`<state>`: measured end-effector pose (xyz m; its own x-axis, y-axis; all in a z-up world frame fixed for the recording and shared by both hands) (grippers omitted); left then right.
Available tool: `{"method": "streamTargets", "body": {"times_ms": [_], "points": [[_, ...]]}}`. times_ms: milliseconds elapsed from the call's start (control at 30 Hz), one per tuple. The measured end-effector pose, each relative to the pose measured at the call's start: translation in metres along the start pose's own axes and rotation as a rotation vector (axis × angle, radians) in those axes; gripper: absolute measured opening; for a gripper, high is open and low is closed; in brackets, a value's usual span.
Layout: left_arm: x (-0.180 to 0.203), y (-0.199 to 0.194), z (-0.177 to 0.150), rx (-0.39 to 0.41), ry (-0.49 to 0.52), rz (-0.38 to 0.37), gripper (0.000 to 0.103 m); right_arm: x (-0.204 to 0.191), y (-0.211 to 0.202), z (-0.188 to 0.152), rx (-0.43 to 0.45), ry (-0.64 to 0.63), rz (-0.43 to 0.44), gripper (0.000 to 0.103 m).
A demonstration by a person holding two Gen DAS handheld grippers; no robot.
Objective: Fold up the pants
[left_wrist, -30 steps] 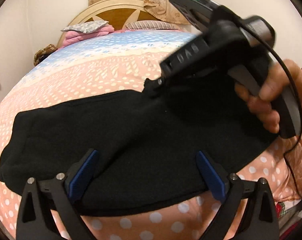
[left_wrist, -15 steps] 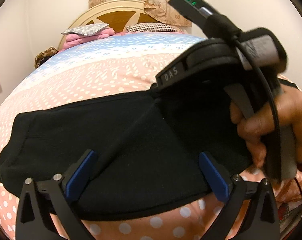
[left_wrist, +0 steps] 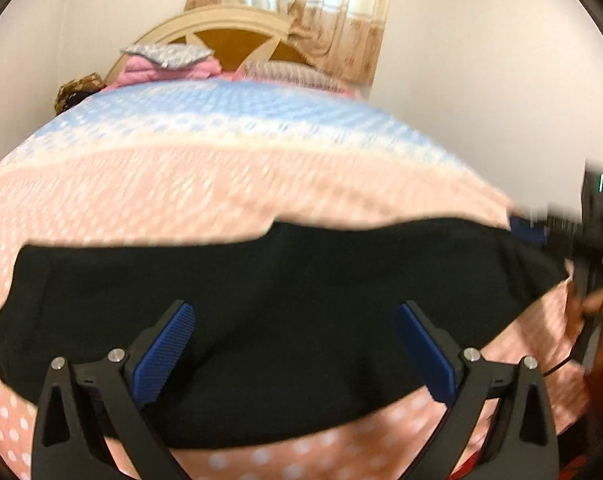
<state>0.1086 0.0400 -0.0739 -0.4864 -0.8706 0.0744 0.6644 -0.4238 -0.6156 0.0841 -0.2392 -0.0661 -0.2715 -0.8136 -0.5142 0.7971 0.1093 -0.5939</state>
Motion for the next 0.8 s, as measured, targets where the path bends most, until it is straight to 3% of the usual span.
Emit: {"method": "streamTargets", "body": {"times_ms": [100,167,233,367,433,533,667,733,800], "points": [[0.03,0.016,0.017,-0.017,0.075,-0.014,0.102,0.065,-0.023,0.007,0.012,0.115,-0.109,0.036],[0.056,0.029,0.023,-0.037,0.142,-0.01,0.102,0.099,-0.026,0.007,-0.045,0.171,-0.212,0.035],[0.075,0.035,0.023,-0.048,0.176,-0.026,0.102,0.123,-0.047,0.011,-0.019,0.255,-0.11,0.035],[0.104,0.042,0.02,-0.056,0.229,-0.052,0.102,0.163,-0.114,0.05,0.203,0.282,-0.13,0.035],[0.109,0.048,0.015,-0.075,0.221,-0.043,0.102,0.193,-0.137,0.07,0.262,0.3,-0.182,0.036],[0.106,0.067,0.003,-0.162,0.163,-0.022,0.103,0.238,-0.139,0.084,0.193,0.325,-0.278,0.036],[0.108,0.066,0.003,-0.139,0.177,0.016,0.103,0.272,-0.105,0.076,0.022,0.312,-0.317,0.036],[0.108,0.067,0.005,-0.147,0.165,0.017,0.103,0.274,-0.102,0.078,0.053,0.265,-0.315,0.038],[0.108,0.066,0.006,-0.151,0.162,0.02,0.103,0.277,-0.101,0.08,0.049,0.258,-0.299,0.047]]}}
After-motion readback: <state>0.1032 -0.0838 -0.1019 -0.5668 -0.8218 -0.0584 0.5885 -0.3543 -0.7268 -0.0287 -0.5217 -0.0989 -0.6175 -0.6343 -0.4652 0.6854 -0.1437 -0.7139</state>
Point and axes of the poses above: each gripper's, at about its wrist camera, not at the fingertips, and y roughly the way its jaws point, x to its right, z to its top, the point moved 2 cm from there along y, roughly the way its jaws point, and after that the axes turned 10 degrees about y, right-handed, at the moved point
